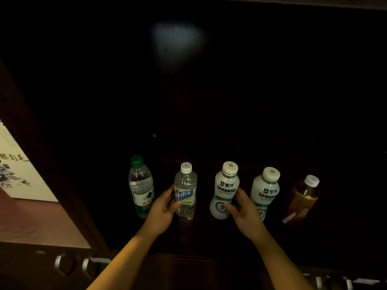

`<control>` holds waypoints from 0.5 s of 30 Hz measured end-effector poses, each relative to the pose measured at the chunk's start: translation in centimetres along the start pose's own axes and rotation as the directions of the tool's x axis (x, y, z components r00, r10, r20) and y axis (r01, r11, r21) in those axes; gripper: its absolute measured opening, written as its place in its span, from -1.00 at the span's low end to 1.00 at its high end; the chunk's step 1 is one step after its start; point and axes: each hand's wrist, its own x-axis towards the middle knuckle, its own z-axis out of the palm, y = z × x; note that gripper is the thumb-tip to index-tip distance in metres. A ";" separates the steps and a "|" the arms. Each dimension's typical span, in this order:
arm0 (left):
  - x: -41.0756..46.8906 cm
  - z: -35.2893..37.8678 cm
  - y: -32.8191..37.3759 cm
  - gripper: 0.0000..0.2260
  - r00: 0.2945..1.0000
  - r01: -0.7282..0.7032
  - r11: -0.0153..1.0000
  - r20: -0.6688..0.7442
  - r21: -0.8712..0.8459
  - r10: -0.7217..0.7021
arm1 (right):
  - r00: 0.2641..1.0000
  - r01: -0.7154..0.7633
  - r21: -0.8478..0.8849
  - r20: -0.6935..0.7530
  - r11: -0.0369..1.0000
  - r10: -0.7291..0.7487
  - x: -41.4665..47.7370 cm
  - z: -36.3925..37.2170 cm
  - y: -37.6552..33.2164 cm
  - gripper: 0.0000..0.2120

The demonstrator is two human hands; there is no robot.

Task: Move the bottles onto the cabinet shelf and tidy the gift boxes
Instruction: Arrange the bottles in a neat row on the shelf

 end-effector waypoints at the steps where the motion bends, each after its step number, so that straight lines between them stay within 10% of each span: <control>1: -0.3 0.0 0.0 -0.45 1.000 -0.004 1.000 -0.003 -0.005 0.004 | 1.000 -0.002 0.011 0.010 1.000 0.002 -0.2 0.0 -0.1 -0.41; 8: -5.7 -1.6 -1.5 -0.56 0.960 -0.021 0.987 -0.271 0.162 0.065 | 0.983 -0.044 -0.036 -0.181 0.998 0.037 -4.0 1.3 -0.4 -0.12; 15: -8.0 -5.2 -1.9 -0.51 0.767 -0.026 0.953 -0.605 0.303 0.213 | 0.922 0.093 -0.160 -0.359 0.983 -0.145 -7.3 4.5 -2.1 -0.44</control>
